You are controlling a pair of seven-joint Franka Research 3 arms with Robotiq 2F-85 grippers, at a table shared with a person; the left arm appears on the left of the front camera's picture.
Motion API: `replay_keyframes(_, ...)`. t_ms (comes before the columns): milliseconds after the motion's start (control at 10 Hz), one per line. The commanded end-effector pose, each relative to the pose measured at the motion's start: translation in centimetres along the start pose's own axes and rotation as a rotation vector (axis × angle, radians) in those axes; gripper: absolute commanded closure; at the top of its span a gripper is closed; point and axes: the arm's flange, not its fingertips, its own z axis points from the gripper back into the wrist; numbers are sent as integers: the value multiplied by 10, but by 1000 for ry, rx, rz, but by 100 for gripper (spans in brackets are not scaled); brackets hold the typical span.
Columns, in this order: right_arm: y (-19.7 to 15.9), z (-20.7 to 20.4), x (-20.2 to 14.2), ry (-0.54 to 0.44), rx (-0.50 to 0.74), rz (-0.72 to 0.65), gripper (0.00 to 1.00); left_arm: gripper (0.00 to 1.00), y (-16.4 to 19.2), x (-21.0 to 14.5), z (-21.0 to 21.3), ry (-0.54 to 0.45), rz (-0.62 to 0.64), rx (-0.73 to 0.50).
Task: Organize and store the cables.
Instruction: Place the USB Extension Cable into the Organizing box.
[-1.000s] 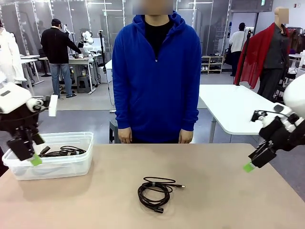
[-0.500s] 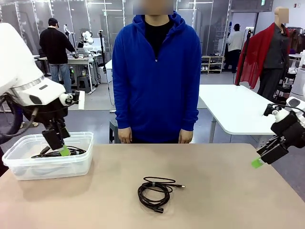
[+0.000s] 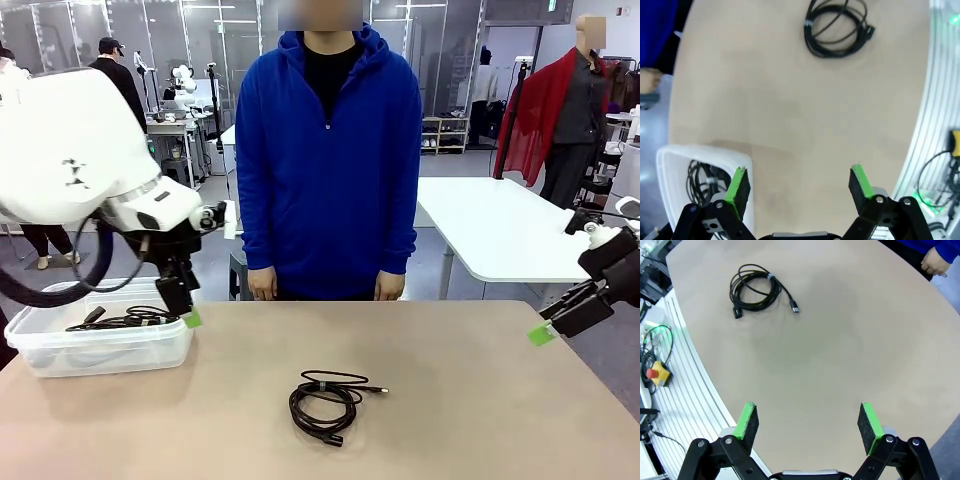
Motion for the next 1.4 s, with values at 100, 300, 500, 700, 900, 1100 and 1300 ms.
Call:
replay_keyframes(100, 12, -10, -13, -23, 23, -4, 0, 0, 12, 42, -31, -18, -36, -36)
replay_keyframes(300, 15, -10, -12, -53, 25, 25, 0, 0, 16, 68, -57, 18, -52, -78)
replay_keyframes(500, 18, -14, -14, -43, 19, 33, 0, 0, 20, 82, -66, 9, -64, -96)
replay_keyframes(700, 13, -22, -15, -57, 41, 30, 0, 0, 22, 85, -69, 6, -57, -105)
replay_keyframes(900, 2, -1, 2, -22, 20, 12, 0, 0, 18, 85, -74, 7, -82, -91)
replay_keyframes(1100, 2, -1, 2, -22, 20, 12, 0, 0, 18, 85, -74, 7, -82, -91)
replay_keyframes(1300, 2, -1, 2, -22, 20, 12, 0, 0, 18, 85, -74, 7, -82, -91)
